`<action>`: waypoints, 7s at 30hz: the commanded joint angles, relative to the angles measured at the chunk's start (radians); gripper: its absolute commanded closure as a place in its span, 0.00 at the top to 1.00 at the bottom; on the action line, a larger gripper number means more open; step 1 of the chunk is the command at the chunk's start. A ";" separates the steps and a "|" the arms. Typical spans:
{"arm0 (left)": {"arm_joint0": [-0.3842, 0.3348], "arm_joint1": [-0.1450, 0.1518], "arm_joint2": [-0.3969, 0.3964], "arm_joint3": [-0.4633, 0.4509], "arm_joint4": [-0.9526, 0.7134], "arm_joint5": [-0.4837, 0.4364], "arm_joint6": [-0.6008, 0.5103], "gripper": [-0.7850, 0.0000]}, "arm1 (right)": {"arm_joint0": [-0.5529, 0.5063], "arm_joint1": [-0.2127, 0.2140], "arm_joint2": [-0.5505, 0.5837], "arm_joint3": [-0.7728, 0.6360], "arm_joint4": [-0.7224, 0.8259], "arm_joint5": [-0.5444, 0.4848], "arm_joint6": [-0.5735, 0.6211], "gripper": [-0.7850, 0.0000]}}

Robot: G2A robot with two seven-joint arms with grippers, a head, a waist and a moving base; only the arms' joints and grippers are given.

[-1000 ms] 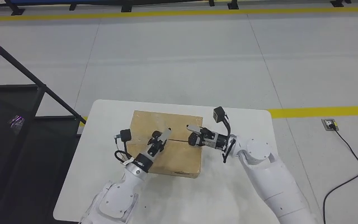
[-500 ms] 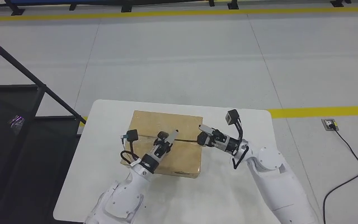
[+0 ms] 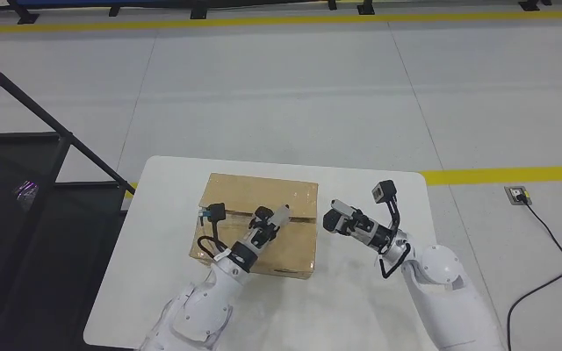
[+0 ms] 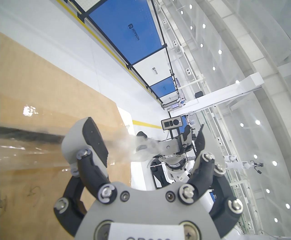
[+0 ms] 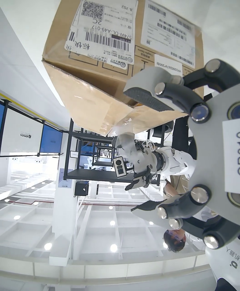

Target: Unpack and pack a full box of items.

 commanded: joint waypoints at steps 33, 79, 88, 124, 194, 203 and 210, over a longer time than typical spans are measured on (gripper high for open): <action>0.129 0.028 -0.483 -0.181 -0.344 0.062 -0.089 1.00 | 0.244 -0.036 -0.254 0.101 -0.098 -0.037 0.060 1.00; 0.079 0.033 -0.408 0.170 -0.307 0.088 -0.202 1.00 | 0.470 -0.151 -0.469 0.418 0.003 0.065 0.055 1.00; 0.091 0.032 -0.396 0.149 -0.349 0.095 -0.230 1.00 | 0.511 -0.184 -0.505 0.483 0.027 0.041 0.066 1.00; 0.138 0.039 -0.454 0.143 -0.441 0.080 -0.208 1.00 | 0.689 -0.443 -0.711 0.833 0.112 -0.043 0.048 1.00; 0.087 0.049 -0.423 0.185 -0.439 0.085 -0.234 1.00 | 0.268 -0.121 -0.187 0.136 -0.255 0.306 0.148 1.00; 0.105 0.051 -0.424 0.172 -0.438 0.080 -0.236 1.00 | 0.187 -0.094 -0.091 0.106 -0.222 0.294 0.088 1.00; 0.116 0.053 -0.429 0.165 -0.439 0.076 -0.239 1.00 | 0.136 -0.079 -0.043 0.065 -0.193 0.285 0.057 1.00</action>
